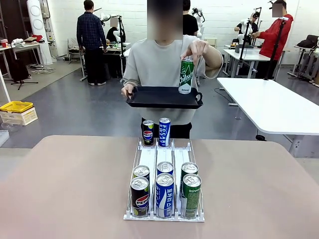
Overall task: Retrieve and hand over the desired beverage to the person.
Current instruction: Pick up a can of the same type that the person held from the Automatic Can Dispenser.
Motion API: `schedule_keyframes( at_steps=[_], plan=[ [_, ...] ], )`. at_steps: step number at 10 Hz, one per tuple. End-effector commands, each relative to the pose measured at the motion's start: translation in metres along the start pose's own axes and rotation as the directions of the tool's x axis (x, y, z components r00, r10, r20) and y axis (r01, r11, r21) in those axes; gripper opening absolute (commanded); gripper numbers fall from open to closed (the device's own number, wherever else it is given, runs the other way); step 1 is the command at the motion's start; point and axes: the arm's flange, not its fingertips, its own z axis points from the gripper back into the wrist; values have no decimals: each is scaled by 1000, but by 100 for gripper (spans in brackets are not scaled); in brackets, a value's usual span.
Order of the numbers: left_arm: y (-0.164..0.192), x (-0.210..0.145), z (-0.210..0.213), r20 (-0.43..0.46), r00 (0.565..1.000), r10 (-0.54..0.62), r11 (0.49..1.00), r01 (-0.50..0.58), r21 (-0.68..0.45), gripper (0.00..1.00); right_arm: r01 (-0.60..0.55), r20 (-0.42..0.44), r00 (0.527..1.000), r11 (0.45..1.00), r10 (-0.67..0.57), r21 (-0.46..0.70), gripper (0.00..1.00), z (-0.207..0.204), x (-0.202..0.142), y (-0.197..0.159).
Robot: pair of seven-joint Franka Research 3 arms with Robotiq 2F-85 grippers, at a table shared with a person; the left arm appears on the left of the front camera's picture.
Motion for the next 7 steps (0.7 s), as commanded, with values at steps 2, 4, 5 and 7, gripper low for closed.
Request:
schedule_keyframes(
  at_steps=[2, 4, 5, 7],
  plan=[
    [1, -1, 3, -1, 1000, -10, 1000, 10, -11, 100, -11, 6, 1000, 1000, 11, 24, 100, -1, 1, 0],
    [1, -1, 3, -1, 1000, -10, 1000, 10, -11, 100, -11, 6, 1000, 1000, 11, 24, 100, -1, 1, 0],
    [1, -1, 3, -1, 1000, -10, 1000, 10, -11, 100, -11, 6, 1000, 1000, 11, 24, 100, -1, 1, 0],
    [1, -1, 3, -1, 1000, -10, 1000, 10, -11, 100, -11, 6, 1000, 1000, 11, 24, 100, -1, 1, 0]
  ],
)
